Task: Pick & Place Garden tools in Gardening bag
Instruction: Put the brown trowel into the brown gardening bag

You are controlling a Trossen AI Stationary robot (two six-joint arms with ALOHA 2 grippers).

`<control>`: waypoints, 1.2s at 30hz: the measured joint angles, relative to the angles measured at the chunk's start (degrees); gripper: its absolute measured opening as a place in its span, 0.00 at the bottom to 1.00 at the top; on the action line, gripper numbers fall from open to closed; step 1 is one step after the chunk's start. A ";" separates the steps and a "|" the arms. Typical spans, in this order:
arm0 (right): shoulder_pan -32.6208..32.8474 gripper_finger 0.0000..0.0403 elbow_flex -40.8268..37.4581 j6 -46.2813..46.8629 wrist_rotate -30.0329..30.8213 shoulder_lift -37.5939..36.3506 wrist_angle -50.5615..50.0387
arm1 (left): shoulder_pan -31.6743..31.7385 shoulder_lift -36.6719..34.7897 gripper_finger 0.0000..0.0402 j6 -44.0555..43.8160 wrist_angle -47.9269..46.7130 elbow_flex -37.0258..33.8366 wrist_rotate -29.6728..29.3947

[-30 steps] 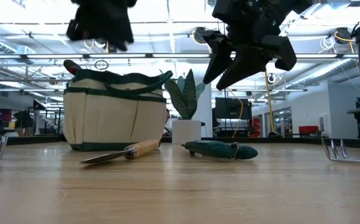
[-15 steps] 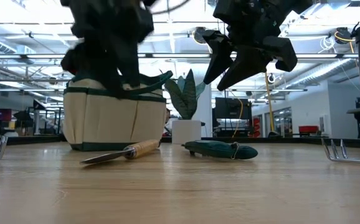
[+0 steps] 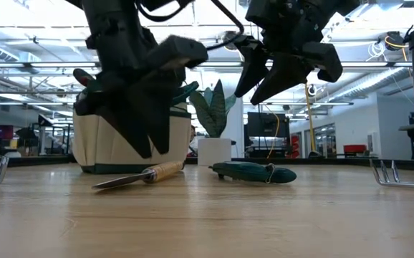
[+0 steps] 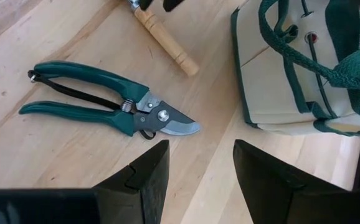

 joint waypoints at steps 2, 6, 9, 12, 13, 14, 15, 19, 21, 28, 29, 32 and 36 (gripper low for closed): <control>0.00 0.42 0.00 0.00 -0.02 0.00 -0.03 | 0.59 0.67 0.33 0.78 0.52 0.00 0.03; 0.00 0.42 0.00 0.02 -0.02 0.00 -0.04 | 1.54 1.57 0.33 2.02 1.36 0.00 0.07; -0.01 0.42 0.00 0.02 -0.02 0.00 -0.07 | 2.06 1.80 0.33 2.71 1.53 0.00 0.08; -0.01 0.42 0.00 0.52 -0.02 0.00 -0.07 | 2.54 2.03 0.33 2.94 1.64 0.00 0.06; -0.02 0.42 0.00 0.81 -0.02 0.00 -0.05 | 2.64 2.13 0.33 3.15 1.61 0.00 0.06; -0.01 0.42 0.00 0.96 -0.02 0.00 -0.06 | 2.75 2.17 0.33 3.43 1.56 0.00 0.06; -0.01 0.42 0.00 1.01 -0.02 0.00 -0.04 | 2.77 2.17 0.33 3.50 1.56 0.00 0.07; -0.02 0.42 0.00 1.07 -0.02 0.00 -0.04 | 2.79 2.79 0.33 3.93 1.78 0.00 0.07; -0.02 0.42 0.00 1.07 -0.02 0.00 -0.07 | 2.79 2.88 0.33 4.16 1.69 -0.04 0.04; -0.02 0.42 0.00 1.09 -0.02 0.00 -0.07 | 2.99 4.66 0.33 6.16 3.65 0.09 -0.01; -0.02 0.42 0.00 1.08 -0.02 0.00 -0.11 | 3.01 4.66 0.33 6.51 3.67 0.09 0.12; -0.02 0.42 0.00 1.09 -0.03 -0.02 -0.15 | 3.10 4.69 0.33 7.57 3.71 0.09 0.12; -0.02 0.42 0.00 1.09 -0.02 -0.02 -0.16 | 3.10 4.71 0.27 7.95 3.65 0.04 -0.25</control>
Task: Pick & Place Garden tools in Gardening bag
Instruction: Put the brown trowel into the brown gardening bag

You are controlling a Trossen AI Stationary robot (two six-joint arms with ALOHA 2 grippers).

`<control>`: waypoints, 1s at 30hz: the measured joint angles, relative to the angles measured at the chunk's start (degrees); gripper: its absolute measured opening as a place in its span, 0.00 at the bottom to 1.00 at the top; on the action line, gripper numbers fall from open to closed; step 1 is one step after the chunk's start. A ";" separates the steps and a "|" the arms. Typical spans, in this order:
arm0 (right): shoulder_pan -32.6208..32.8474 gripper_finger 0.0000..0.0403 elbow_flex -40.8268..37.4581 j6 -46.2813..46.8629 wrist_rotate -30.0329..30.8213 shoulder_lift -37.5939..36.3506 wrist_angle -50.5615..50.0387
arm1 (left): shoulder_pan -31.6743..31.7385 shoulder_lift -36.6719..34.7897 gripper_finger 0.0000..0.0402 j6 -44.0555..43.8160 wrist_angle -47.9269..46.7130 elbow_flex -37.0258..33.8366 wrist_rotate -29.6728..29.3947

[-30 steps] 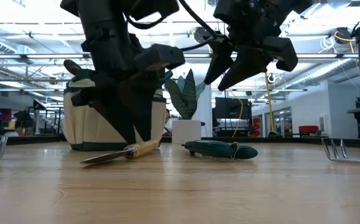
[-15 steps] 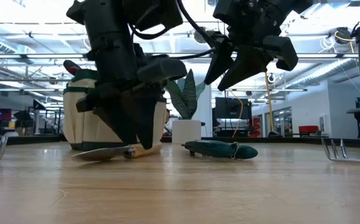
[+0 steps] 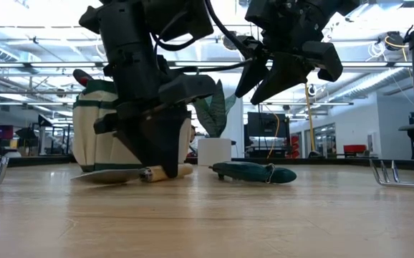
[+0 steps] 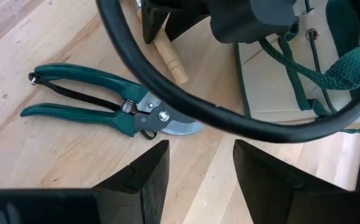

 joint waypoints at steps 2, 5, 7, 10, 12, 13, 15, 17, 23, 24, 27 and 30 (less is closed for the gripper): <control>0.00 0.42 0.00 0.00 0.00 0.00 0.03 | 0.02 0.00 0.21 0.74 0.03 -0.02 0.04; 0.00 0.42 0.00 0.00 0.00 0.00 0.05 | 0.07 0.00 0.16 1.57 0.46 -0.02 0.08; 0.00 0.42 0.00 0.00 -0.01 0.00 0.03 | 0.07 -0.08 0.16 2.60 0.59 -0.02 0.11; 0.00 0.42 0.00 0.00 -0.01 0.00 0.05 | 0.11 -0.56 0.16 4.14 1.28 -0.11 1.22; 0.00 0.42 0.00 0.00 -0.01 0.00 0.05 | 0.11 -1.55 0.16 5.16 1.25 -0.11 2.08; 0.00 0.42 0.00 0.00 -0.01 0.00 0.03 | 0.11 -2.35 0.16 5.90 1.12 -0.13 2.39; 0.00 0.42 0.00 0.00 -0.02 0.00 0.00 | 0.06 -4.42 0.16 7.19 2.01 -0.11 3.68; 0.00 0.42 0.00 0.00 -0.02 0.00 -0.13 | -0.14 -6.77 0.16 8.61 1.92 -0.11 3.81; 0.00 0.42 0.02 0.00 -0.02 -0.02 -0.30 | -0.54 -16.09 0.17 13.61 1.73 -0.07 3.76; 0.00 0.42 0.02 0.01 -0.01 -0.02 -0.26 | -0.56 -17.53 0.17 14.46 1.69 -0.07 3.77; 0.00 0.42 0.02 0.00 0.00 -0.02 -0.04 | -0.66 -21.22 0.17 16.90 1.56 -0.07 4.00; 0.00 0.42 0.02 -0.07 -0.01 -0.02 0.15 | -0.66 -24.51 0.17 19.21 1.62 -0.07 4.65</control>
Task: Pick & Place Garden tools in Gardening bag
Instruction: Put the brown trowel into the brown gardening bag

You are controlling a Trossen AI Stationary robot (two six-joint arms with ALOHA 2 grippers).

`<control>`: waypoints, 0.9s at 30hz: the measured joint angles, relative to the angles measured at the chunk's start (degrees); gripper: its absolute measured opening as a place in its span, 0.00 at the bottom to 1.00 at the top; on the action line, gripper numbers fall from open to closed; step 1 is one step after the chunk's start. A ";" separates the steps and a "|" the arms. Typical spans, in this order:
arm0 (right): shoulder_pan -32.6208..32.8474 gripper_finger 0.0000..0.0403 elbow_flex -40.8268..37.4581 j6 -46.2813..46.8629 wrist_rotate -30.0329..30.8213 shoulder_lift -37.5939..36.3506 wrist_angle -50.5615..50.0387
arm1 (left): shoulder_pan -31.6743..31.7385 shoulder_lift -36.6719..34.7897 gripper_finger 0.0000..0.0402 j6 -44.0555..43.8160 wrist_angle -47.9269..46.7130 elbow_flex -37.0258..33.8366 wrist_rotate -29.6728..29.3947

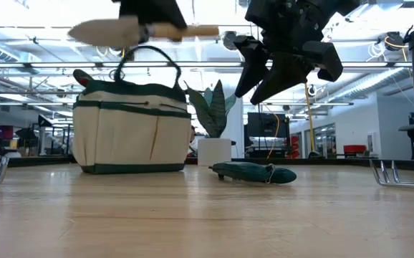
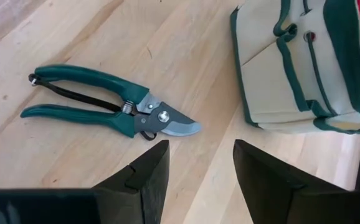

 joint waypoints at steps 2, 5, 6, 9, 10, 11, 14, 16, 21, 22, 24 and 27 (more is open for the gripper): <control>0.00 0.42 0.00 -0.43 0.00 0.00 0.16 | 0.00 -2.08 0.17 1.62 -0.74 0.00 0.14; 0.04 0.42 0.00 -1.55 0.01 0.00 1.27 | 0.18 -4.33 0.17 3.18 -0.64 0.00 0.13; 0.04 0.42 0.00 -2.13 -0.01 0.00 1.70 | 0.20 -5.06 0.17 3.48 -1.01 0.00 0.13; 0.04 0.42 0.00 -4.67 0.00 0.00 4.68 | 0.48 -6.67 0.18 5.20 -1.18 0.02 0.13; 0.04 0.42 0.00 -5.80 0.01 0.00 6.26 | 0.76 -6.91 0.18 5.89 -1.40 0.02 0.16; 0.04 0.42 0.00 -7.18 0.01 0.00 8.17 | 1.09 -7.10 0.18 6.46 -1.79 0.02 0.30; 0.07 0.42 0.00 -11.99 0.03 0.00 14.37 | 2.56 -7.20 0.18 7.55 -3.43 0.02 1.27; 0.08 0.42 0.00 -15.73 0.80 0.00 18.33 | 3.78 -7.23 0.18 7.78 -5.36 0.02 2.85; 0.84 0.42 0.00 -26.35 8.13 0.00 26.05 | 7.06 -7.21 0.18 8.08 -9.49 0.02 3.10; 0.86 0.42 0.00 -28.37 8.67 0.00 26.77 | 7.67 -7.21 0.18 8.69 -9.37 0.02 3.11; 1.11 0.42 0.00 -32.42 9.23 0.00 27.49 | 8.91 -7.21 0.18 9.77 -9.25 0.02 3.56; 1.16 0.42 0.00 -38.08 9.08 0.03 29.20 | 11.21 -7.21 0.18 11.97 -9.17 0.02 6.37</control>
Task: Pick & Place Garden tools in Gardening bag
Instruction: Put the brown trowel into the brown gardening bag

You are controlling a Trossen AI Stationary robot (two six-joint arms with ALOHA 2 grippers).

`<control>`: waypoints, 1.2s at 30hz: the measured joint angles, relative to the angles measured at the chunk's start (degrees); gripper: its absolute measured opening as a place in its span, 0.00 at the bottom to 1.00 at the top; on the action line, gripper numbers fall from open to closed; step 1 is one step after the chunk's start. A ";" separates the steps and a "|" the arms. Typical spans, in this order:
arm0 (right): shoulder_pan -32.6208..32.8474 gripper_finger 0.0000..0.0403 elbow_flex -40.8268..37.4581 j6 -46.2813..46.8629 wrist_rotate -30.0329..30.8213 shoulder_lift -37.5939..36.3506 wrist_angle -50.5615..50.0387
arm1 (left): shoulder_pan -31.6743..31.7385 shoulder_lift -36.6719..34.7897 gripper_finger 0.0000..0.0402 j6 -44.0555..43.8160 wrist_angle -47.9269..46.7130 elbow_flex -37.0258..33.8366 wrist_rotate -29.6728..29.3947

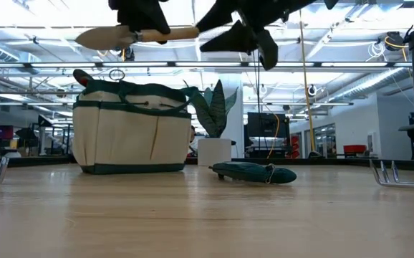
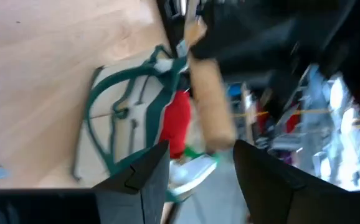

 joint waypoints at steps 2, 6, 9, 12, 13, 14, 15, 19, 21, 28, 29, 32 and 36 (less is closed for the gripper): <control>0.09 0.42 0.00 -2.91 -0.10 0.01 1.54 | 1.79 0.00 0.18 1.37 0.90 0.00 1.74; 0.04 0.42 0.00 -10.25 -0.22 0.00 2.77 | 4.98 0.00 0.18 2.95 3.60 0.00 5.27; 0.02 0.42 0.00 -14.75 -0.21 0.01 2.87 | 7.46 0.00 0.18 3.30 5.16 0.00 8.86; -0.12 0.42 0.00 -14.48 0.02 0.01 4.55 | 8.88 0.23 0.18 3.73 6.08 0.00 11.80; -0.39 0.42 0.00 -13.99 -0.02 0.01 4.87 | 9.04 0.51 0.18 4.03 6.84 0.00 12.29; -0.59 0.42 0.00 -13.47 0.02 0.01 4.93 | 9.06 0.69 0.18 4.16 7.51 0.00 12.63; -0.85 0.42 0.00 -13.12 0.06 0.01 4.93 | 9.06 0.77 0.18 4.23 7.87 0.00 12.99; -2.10 0.42 0.00 -13.04 0.10 0.01 5.17 | 9.12 0.66 0.18 4.24 10.82 0.04 14.83; -2.71 0.41 0.00 -12.99 0.10 0.01 5.06 | 9.12 0.68 0.18 3.98 11.22 0.04 15.49; -3.46 0.26 0.00 -13.04 0.09 0.01 5.22 | 10.12 0.70 0.18 3.93 10.58 0.03 16.11; -3.46 0.23 0.00 -13.02 0.12 0.01 5.30 | 10.37 0.70 0.18 3.92 10.57 0.04 16.19; -3.48 0.14 0.02 -13.04 0.30 0.01 5.29 | 11.08 0.72 0.18 3.89 10.45 0.02 16.23; -3.50 0.12 0.02 -12.73 0.35 0.01 5.19 | 11.53 0.72 0.18 3.85 10.01 0.02 16.38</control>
